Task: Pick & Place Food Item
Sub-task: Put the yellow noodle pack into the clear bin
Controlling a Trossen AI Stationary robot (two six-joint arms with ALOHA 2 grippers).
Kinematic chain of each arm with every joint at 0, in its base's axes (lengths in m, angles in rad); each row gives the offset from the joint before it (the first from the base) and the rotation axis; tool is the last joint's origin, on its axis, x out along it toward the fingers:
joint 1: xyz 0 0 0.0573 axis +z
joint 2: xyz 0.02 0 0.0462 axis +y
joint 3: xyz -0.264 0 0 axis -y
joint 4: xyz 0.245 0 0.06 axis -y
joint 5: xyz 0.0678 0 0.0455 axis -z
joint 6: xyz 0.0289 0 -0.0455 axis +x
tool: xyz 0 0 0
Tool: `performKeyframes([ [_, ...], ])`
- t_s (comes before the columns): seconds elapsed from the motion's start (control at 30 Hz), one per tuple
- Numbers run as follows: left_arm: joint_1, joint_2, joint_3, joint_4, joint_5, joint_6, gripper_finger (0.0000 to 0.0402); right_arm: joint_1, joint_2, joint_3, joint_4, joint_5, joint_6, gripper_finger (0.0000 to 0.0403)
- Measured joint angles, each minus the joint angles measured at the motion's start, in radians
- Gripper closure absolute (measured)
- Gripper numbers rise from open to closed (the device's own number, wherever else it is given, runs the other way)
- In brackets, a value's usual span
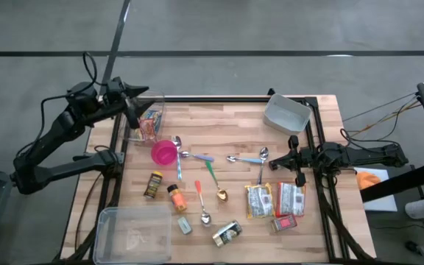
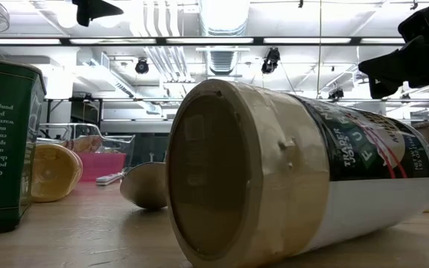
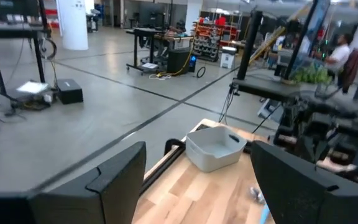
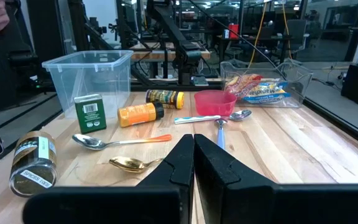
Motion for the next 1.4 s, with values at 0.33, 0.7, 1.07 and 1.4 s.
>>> performKeyframes([
  [0.33, -0.08, 0.24, 0.0, 0.173, 0.282, 0.059, 0.0109, 0.0, 0.0, 0.0, 0.0, 0.0, 0.0, 0.0393],
  [0.7, -0.358, 0.564, 0.01, 0.409, 0.288, 0.193, 0.0109, 0.0, 0.0, 0.0, 0.0, 0.0, 0.0, 0.0393],
  [1.07, -0.533, 0.879, 0.206, 0.477, 0.242, 0.144, 0.0109, 0.0, 0.0, 0.0, 0.0, 0.0, 0.0, 0.0393],
  [1.4, -0.647, 1.164, 0.431, 0.36, 0.239, 0.211, 0.0109, 0.0, 0.0, 0.0, 0.0, 0.0, 0.0, 0.0393],
])
